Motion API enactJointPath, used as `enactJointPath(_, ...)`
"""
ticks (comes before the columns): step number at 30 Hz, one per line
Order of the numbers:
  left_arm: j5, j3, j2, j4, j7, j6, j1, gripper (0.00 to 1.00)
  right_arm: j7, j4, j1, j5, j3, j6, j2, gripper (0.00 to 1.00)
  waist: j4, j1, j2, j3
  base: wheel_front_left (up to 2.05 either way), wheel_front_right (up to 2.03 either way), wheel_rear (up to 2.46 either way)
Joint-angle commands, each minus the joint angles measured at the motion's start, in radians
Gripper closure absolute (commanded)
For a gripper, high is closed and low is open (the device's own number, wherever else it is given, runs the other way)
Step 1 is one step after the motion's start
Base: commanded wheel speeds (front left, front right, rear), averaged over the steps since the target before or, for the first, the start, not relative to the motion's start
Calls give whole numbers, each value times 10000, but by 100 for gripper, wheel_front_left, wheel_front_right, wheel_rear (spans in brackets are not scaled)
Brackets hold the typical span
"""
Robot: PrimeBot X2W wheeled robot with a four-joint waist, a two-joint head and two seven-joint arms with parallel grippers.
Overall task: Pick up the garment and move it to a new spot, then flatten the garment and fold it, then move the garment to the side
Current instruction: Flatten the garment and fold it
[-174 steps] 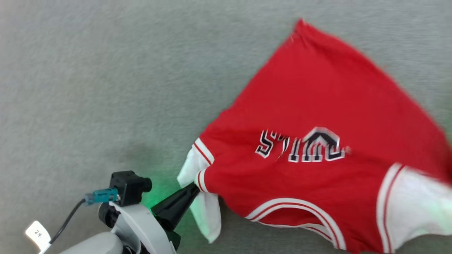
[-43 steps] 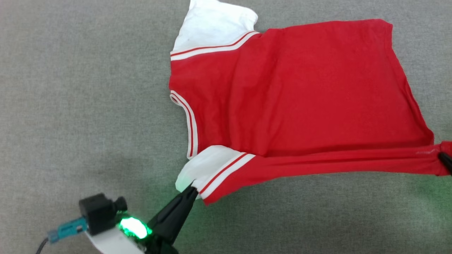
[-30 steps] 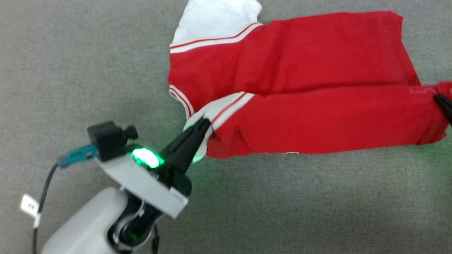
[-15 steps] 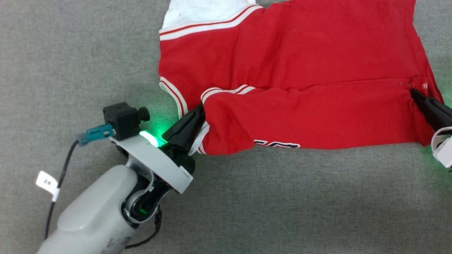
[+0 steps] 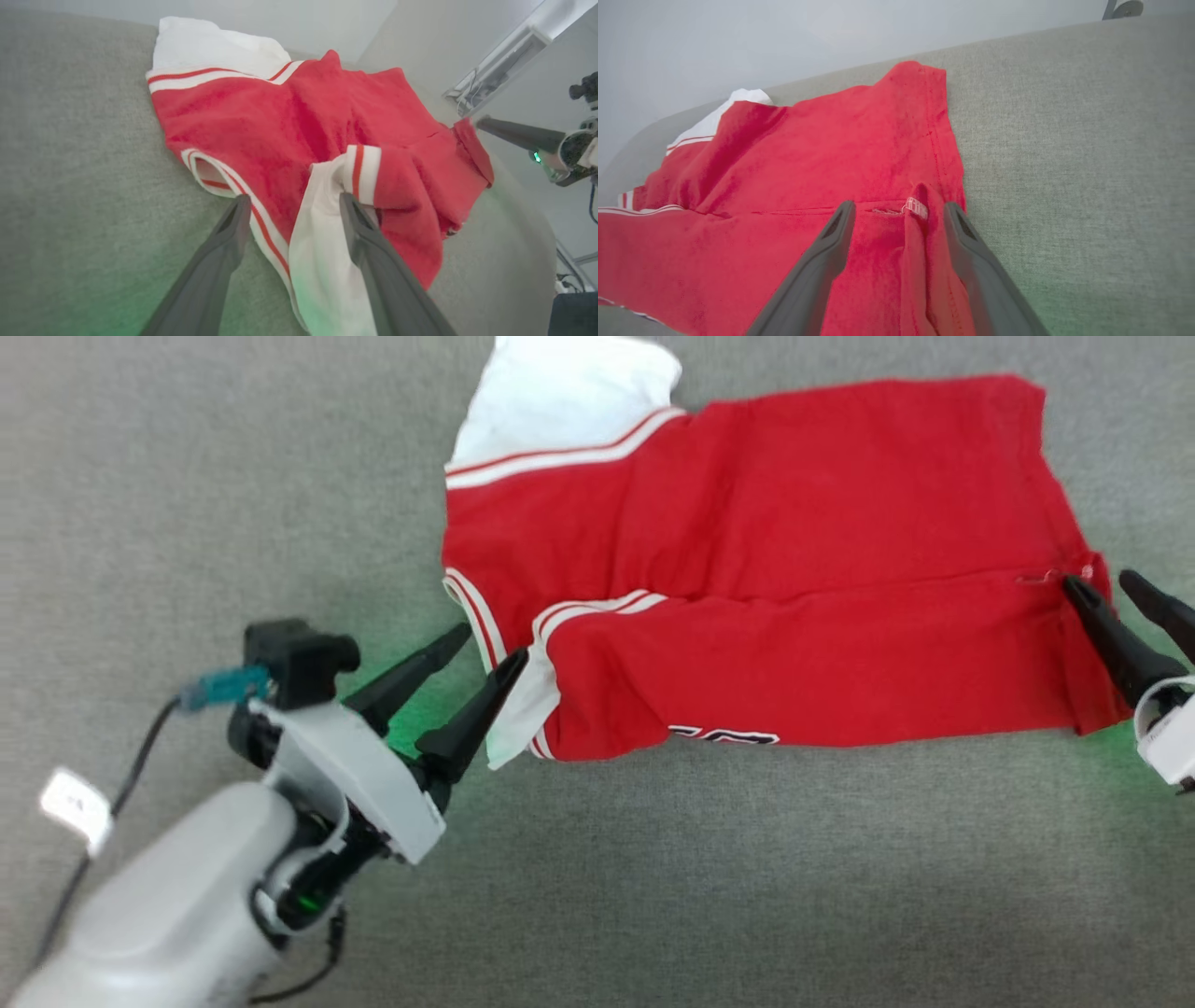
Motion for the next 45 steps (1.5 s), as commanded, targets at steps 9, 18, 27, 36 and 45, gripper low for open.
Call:
enactJointPath(9,-1289,-279,1100,-1520,5032,2464,-1269,0,-112,-271,319,66,-427,-7,-195,0,260,0,0,-867,0,0,0)
enactJointPath(18,-2106,-1249,1207,-2010,9062,2972,-2623,0,204,-640,-134,43,-319,-7,-88,0,-102,0,0,-454,0,0,0)
enactJointPath(27,-2132,-1516,392,-271,9232,3052,-2769,0,-24,-610,-386,185,-213,-7,-41,0,-669,0,0,142,0,0,0)
enactJointPath(36,-2646,-1716,-106,1087,9495,2365,-2358,100,5,-675,-598,313,-15,-7,-361,0,-903,0,0,280,0,0,0)
enactJointPath(45,-2900,-1655,-367,969,9490,1952,-2305,100,2785,-1171,-725,359,1664,-7,-1855,0,-757,0,0,252,0,0,0)
